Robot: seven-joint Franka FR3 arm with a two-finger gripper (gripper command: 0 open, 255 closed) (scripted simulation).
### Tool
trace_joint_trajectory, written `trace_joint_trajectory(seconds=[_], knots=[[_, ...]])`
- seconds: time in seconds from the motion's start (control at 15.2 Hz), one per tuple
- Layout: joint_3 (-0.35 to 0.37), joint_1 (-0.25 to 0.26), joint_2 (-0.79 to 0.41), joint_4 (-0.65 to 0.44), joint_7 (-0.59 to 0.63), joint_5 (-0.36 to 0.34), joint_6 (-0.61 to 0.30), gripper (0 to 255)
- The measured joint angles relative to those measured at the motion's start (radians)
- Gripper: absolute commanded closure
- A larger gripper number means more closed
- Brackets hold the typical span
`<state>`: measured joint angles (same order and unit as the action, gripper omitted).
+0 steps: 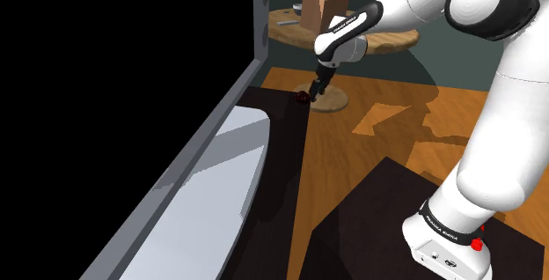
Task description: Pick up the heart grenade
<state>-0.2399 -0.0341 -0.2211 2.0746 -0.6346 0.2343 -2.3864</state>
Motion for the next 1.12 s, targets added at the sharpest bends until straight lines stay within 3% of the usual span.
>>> trace_joint_trajectory(seconds=[0.66, 1.12], knots=[[0.001, -0.001, -0.004, 0.001, -0.002, 0.003, -0.005, 255], [-0.008, 0.004, 0.043, -0.025, 0.022, -0.026, 0.065, 255]])
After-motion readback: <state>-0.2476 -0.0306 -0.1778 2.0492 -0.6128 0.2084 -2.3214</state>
